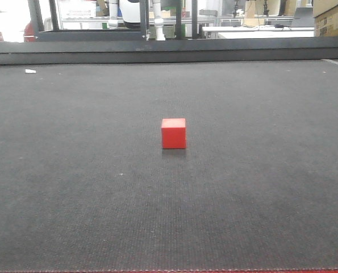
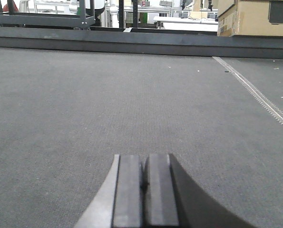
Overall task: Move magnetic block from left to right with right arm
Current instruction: 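Lower the right gripper toward the red cube on the carpet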
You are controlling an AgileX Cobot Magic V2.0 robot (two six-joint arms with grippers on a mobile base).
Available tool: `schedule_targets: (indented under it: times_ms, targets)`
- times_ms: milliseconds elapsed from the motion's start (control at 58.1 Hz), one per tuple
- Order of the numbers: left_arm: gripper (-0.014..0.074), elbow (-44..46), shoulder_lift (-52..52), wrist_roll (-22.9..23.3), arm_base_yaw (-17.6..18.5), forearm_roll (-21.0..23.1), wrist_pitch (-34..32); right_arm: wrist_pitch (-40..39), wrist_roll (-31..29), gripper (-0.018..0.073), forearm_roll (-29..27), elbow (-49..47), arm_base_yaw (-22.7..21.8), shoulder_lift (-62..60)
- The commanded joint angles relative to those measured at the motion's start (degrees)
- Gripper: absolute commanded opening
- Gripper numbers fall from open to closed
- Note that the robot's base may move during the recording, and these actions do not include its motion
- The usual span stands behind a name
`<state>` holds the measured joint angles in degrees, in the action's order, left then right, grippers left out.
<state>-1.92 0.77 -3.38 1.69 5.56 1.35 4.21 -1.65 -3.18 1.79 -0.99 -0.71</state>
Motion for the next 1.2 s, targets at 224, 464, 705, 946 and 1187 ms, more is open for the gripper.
schedule_targets:
  times_ms: [224, 464, 705, 946, 1187]
  targets:
    - [-0.0126, -0.4, 0.7, 0.4, 0.4, 0.3, -4.6, -4.9, -0.6, 0.0058, 0.4, 0.0, 0.0, -1.1]
    - [-0.0126, -0.4, 0.7, 0.4, 0.4, 0.3, -4.6, -4.9, -0.6, 0.0058, 0.4, 0.0, 0.0, -1.1]
    - [-0.0126, -0.4, 0.7, 0.4, 0.4, 0.3, -4.6, -5.2, -0.6, 0.0058, 0.5, 0.0, -0.1, -1.1]
    - [-0.0126, -0.4, 0.7, 0.4, 0.4, 0.3, -4.6, -6.4, -0.5, 0.0058, 0.5, -4.2, -0.1, -1.0]
    - [-0.0126, -0.4, 0.7, 0.4, 0.4, 0.3, -4.6, -0.3, -0.5, 0.006, 0.5, -20.3, 0.0, 8.5]
